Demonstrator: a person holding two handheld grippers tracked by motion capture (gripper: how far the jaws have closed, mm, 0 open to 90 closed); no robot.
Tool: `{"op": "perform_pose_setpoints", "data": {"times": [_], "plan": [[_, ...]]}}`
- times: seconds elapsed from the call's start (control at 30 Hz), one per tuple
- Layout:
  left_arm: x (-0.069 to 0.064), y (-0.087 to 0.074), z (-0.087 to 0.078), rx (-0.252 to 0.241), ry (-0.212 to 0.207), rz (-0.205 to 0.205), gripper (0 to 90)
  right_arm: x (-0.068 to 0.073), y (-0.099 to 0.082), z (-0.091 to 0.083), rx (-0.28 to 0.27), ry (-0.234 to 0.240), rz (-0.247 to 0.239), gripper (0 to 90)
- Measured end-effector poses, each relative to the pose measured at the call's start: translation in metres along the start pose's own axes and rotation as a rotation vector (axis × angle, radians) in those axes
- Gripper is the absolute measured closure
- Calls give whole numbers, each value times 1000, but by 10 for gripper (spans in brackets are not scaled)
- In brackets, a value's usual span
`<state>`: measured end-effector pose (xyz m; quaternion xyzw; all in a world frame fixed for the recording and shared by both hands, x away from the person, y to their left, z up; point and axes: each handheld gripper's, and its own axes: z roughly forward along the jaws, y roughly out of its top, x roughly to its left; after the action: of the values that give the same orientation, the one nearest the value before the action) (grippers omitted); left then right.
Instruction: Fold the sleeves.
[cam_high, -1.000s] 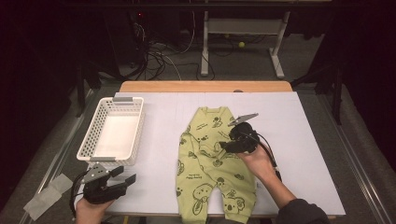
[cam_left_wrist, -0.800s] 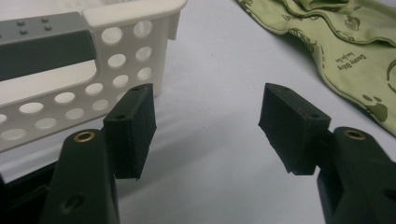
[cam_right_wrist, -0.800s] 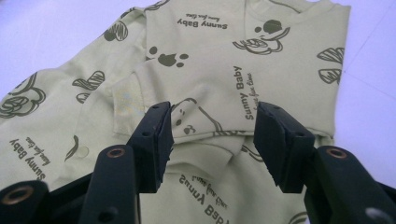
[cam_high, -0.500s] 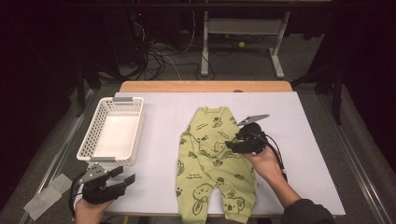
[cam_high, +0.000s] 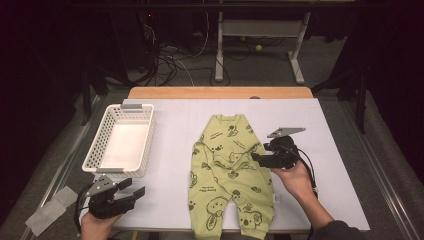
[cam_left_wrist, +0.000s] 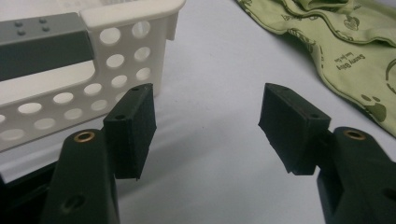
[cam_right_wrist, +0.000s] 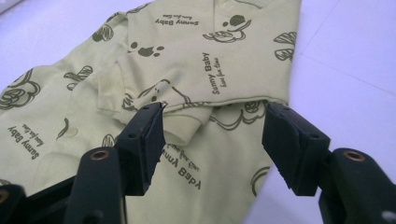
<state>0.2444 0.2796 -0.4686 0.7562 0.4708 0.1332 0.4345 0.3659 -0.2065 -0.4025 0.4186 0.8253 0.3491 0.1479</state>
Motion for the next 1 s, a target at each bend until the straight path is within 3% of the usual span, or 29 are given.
{"op": "perform_pose_setpoints", "data": {"times": [0.17,0.43,1.0], "plan": [[1,0,2,3,2,-7,335,-2,-6,-8,-29,-4,-12,365],[1,0,3,14,3,-9,335,-10,-16,-21,-69,-2,12,349],[2,0,4,20,9,-9,335,-21,-58,-51,-153,-11,57,299]]}}
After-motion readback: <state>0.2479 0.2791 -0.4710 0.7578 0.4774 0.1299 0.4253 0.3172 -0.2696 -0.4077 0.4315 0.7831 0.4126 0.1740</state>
